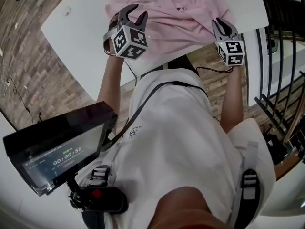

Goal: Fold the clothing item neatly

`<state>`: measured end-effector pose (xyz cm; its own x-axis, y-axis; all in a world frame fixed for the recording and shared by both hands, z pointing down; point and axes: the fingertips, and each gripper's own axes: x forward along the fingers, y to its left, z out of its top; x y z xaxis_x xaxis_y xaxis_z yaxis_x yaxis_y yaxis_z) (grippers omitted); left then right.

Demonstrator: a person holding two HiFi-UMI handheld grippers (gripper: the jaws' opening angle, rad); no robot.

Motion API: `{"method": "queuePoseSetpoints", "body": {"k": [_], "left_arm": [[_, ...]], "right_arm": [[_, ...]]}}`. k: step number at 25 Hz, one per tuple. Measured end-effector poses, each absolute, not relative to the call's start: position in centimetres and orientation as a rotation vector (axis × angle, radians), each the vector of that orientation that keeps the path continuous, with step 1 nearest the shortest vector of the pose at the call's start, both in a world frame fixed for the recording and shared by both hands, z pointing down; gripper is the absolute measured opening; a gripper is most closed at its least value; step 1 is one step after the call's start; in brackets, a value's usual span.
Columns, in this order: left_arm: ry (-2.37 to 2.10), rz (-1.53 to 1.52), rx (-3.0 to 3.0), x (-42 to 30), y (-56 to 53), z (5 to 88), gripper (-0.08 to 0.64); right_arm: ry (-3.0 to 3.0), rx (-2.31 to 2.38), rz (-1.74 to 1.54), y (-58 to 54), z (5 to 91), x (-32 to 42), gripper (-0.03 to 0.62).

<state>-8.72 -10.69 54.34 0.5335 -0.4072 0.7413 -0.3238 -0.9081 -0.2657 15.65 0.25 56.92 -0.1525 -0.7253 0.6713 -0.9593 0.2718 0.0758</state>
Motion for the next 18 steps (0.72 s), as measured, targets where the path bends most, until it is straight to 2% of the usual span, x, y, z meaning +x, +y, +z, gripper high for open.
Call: {"method": "queuePoseSetpoints", "body": {"k": [2, 4, 9, 13, 18], "left_arm": [[0.554, -1.321, -2.719, -7.7, -8.8, 55.2, 0.068], [0.47, -1.317, -2.771, -6.5, -6.8, 56.2, 0.003], [0.237, -1.337, -2.938, -3.9, -1.5, 58.9, 0.003], [0.093, -1.389, -2.946, -3.2, 1.9, 60.9, 0.003], [-0.088, -1.456, -2.957, -3.8, 8.9, 62.2, 0.003]], "right_arm": [[-1.957, 1.459, 0.527, 1.3, 57.5, 15.0, 0.114], [-1.952, 1.436, 0.563, 2.6, 58.3, 15.0, 0.135], [-1.943, 1.406, 0.546, 3.0, 59.2, 16.1, 0.135], [-1.889, 1.348, 0.395, -0.8, 60.4, 17.9, 0.134], [-1.725, 0.949, 0.174, 1.9, 63.9, 18.2, 0.135]]}}
